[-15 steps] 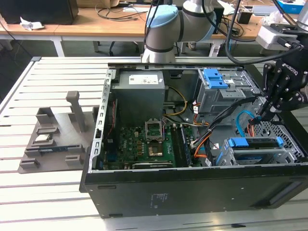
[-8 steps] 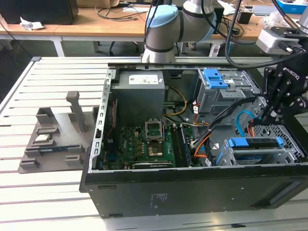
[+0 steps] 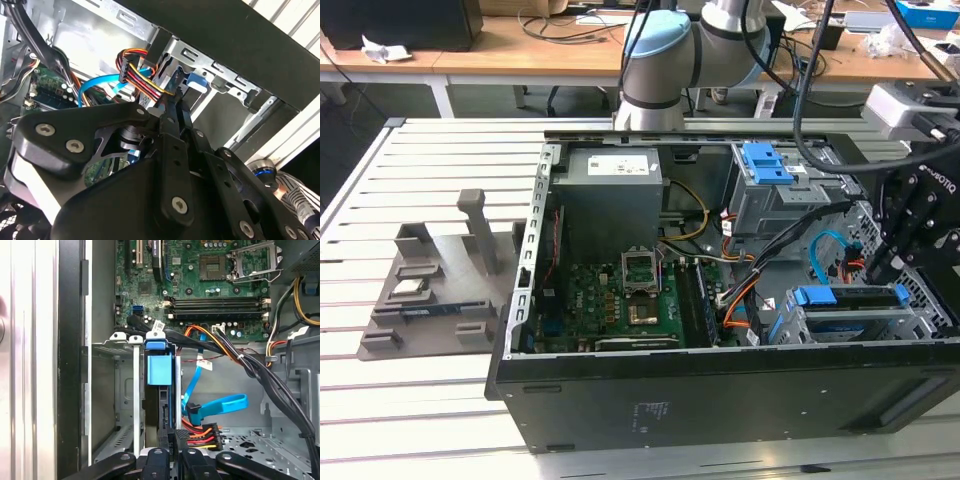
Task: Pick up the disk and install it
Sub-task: 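Insert the first disk wire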
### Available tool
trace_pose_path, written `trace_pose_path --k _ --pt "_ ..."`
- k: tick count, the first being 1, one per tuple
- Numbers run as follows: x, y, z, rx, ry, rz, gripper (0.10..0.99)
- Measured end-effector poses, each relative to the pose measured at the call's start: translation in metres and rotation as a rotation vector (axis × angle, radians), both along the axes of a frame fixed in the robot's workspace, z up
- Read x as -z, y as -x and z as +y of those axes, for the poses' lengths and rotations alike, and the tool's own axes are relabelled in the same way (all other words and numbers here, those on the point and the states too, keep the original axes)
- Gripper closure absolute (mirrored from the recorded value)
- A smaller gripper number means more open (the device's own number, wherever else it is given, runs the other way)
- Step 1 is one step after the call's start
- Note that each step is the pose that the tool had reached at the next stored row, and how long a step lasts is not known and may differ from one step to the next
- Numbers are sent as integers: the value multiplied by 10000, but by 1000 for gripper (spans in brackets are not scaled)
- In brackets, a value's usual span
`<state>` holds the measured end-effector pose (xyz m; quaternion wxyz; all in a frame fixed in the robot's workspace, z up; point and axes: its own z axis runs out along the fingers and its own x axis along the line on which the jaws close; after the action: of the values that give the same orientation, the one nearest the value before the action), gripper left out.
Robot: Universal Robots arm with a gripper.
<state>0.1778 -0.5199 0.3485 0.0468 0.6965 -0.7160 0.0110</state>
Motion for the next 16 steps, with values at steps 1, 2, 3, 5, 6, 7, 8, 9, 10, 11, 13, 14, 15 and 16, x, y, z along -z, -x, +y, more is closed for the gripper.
trace_pose_path --k 1,2,3,5,6,7,8,9,10,11,13,14,15,16 --pt "14 0 0 0 0 0 922" --pt "23 0 0 0 0 0 922" --pt "31 0 -1 0 1 0 922" --pt "37 1 -7 0 -2 0 922" --pt "38 1 -11 0 -1 1 922" --pt "41 2 -15 0 -2 -1 922" --pt "44 5 -16 0 1 -1 922" --pt "49 7 -17 0 0 0 922" --pt "52 9 -17 0 -3 0 922" --pt "54 11 -17 0 -7 0 922" --pt "66 16 -16 0 -19 -1 922" --pt "74 22 -16 0 -20 -1 922" --pt "83 27 -16 0 -22 0 922" --pt "86 28 -16 -2 -21 0 922"
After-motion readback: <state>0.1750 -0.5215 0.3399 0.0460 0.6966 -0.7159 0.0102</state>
